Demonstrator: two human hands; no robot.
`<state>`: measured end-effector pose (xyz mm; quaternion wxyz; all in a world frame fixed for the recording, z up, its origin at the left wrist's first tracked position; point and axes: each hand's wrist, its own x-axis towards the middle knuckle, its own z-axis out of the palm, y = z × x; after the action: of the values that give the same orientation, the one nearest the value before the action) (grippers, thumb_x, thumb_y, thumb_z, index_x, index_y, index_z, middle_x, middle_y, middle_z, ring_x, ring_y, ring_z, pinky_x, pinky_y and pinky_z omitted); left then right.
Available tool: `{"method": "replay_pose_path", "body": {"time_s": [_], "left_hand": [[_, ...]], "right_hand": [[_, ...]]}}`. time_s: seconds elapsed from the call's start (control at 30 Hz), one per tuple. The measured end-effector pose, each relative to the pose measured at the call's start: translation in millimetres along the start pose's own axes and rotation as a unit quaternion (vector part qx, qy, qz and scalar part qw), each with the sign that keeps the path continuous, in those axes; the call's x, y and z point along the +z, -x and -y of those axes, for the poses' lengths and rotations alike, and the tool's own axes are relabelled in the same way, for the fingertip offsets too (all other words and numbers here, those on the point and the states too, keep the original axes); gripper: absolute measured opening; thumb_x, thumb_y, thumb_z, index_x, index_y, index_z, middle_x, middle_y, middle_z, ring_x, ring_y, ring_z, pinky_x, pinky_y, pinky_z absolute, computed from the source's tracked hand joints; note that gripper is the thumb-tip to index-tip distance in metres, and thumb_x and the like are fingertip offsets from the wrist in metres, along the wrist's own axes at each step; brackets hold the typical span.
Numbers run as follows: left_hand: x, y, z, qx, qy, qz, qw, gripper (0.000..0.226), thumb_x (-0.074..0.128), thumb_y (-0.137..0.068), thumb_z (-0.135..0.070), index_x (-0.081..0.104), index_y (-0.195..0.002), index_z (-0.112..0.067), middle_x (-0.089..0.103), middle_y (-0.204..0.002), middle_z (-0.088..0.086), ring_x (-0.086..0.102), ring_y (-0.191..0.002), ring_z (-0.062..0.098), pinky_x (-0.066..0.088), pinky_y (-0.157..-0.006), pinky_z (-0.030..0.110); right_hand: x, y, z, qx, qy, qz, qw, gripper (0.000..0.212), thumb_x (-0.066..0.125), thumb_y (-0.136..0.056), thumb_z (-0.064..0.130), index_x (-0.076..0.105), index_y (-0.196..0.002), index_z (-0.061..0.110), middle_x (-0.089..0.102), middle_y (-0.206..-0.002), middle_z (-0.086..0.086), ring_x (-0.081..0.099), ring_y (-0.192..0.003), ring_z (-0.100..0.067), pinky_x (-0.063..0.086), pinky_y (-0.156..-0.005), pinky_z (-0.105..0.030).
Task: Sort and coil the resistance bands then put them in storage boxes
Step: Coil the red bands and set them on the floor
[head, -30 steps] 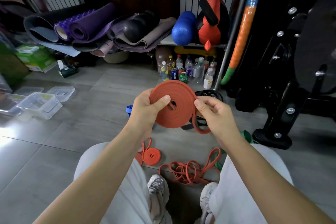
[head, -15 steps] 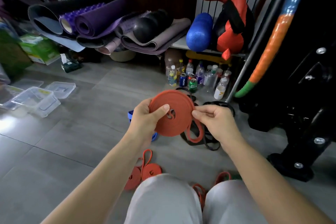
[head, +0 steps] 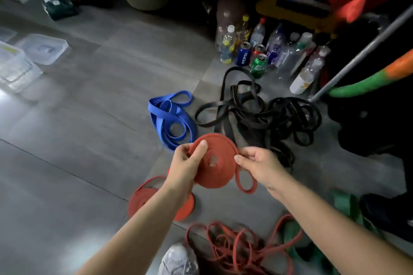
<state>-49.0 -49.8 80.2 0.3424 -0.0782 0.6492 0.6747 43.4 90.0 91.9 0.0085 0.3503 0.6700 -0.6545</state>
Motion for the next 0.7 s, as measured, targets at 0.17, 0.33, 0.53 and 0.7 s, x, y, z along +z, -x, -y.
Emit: {"method": "replay_pose_path", "body": {"time_s": [0.17,0.33,0.53,0.7], "left_hand": [[-21,-45,66,-0.097,-0.001,-0.13,0.987,0.012,0.043,-0.091,-0.016,0.049,-0.081,-0.02,0.049,-0.08,0.004,0.047,-0.072,0.019,0.04,-0.064,0.034],[-32,-67,116,-0.163,0.006,-0.151,0.975,0.013,0.044,-0.093,-0.008,0.048,-0.083,-0.015,0.049,-0.074,0.008,0.047,-0.069,0.021,0.038,-0.067,0.034],[-42,-98,146,-0.137,-0.218,-0.077,0.963,0.018,0.046,-0.094,-0.012,0.06,-0.09,-0.002,0.061,-0.099,0.021,0.056,-0.095,0.031,0.044,-0.084,0.036],[-47,-119,145,-0.173,-0.233,-0.004,0.957,0.034,0.034,-0.102,-0.028,0.045,-0.069,-0.024,0.052,-0.091,0.009,0.053,-0.074,0.022,0.043,-0.064,0.022]], "right_hand": [[28,-49,-73,0.07,0.075,0.013,0.995,0.011,0.06,-0.089,0.004,0.064,-0.087,0.014,0.065,-0.079,0.003,0.058,-0.07,-0.005,0.045,-0.071,-0.017],[42,-72,-127,0.12,0.115,0.022,0.986,0.02,0.06,-0.088,0.005,0.063,-0.073,0.018,0.063,-0.076,0.004,0.054,-0.072,-0.007,0.043,-0.067,-0.017],[41,-86,-187,0.201,0.126,0.009,0.972,0.02,0.058,-0.09,0.009,0.057,-0.079,-0.008,0.047,-0.074,-0.008,0.041,-0.072,-0.016,0.031,-0.067,-0.029],[53,-104,-206,0.206,0.132,-0.001,0.97,0.015,0.059,-0.09,0.01,0.053,-0.076,0.01,0.048,-0.074,-0.009,0.043,-0.072,-0.017,0.034,-0.067,-0.029]]}}
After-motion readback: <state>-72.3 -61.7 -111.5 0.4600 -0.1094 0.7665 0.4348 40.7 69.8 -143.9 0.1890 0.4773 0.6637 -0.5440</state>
